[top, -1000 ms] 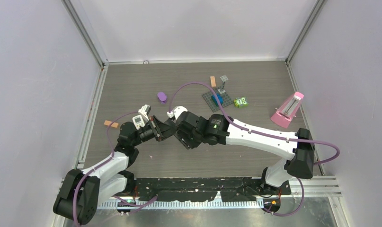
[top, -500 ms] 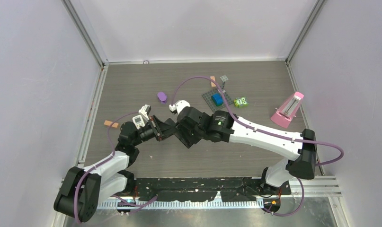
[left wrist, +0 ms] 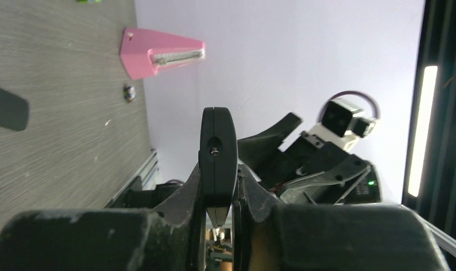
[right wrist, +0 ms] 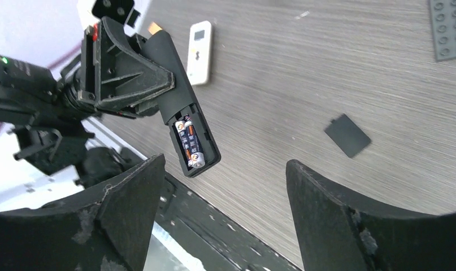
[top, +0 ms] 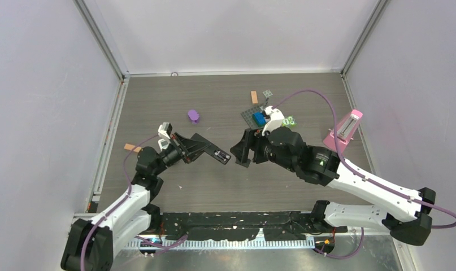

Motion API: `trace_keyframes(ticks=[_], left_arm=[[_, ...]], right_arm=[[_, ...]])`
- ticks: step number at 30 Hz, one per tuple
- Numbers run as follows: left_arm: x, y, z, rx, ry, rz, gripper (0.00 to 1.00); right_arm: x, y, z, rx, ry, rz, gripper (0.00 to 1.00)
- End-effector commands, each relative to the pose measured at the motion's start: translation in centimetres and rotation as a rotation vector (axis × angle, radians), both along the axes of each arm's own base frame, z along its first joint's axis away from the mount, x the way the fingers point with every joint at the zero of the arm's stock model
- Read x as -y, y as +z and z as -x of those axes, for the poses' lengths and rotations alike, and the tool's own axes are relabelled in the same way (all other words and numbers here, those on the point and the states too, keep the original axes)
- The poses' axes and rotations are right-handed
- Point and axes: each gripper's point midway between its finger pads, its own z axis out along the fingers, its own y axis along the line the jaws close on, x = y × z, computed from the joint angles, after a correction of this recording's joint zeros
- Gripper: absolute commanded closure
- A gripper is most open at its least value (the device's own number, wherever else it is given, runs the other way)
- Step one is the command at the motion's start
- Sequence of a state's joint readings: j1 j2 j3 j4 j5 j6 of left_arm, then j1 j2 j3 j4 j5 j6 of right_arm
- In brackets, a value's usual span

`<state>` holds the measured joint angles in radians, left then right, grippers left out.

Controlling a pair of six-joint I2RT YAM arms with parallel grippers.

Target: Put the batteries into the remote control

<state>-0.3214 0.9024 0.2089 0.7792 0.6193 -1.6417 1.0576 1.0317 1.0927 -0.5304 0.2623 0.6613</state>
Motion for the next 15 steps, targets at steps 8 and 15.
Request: trace_keyframes(ticks=[8, 15], left_arm=[[-1.7, 8.9, -1.0, 0.052, 0.142, 0.129, 1.00], [-1.9, 10.3, -1.0, 0.065, 0.149, 0.151, 1.00]], right_arm=[[-2.6, 5.6, -1.0, 0.022, -0.079, -0.512, 0.11], [-3.2, 8.7, -1.1, 0.066, -0.059, -0.659, 0.11]])
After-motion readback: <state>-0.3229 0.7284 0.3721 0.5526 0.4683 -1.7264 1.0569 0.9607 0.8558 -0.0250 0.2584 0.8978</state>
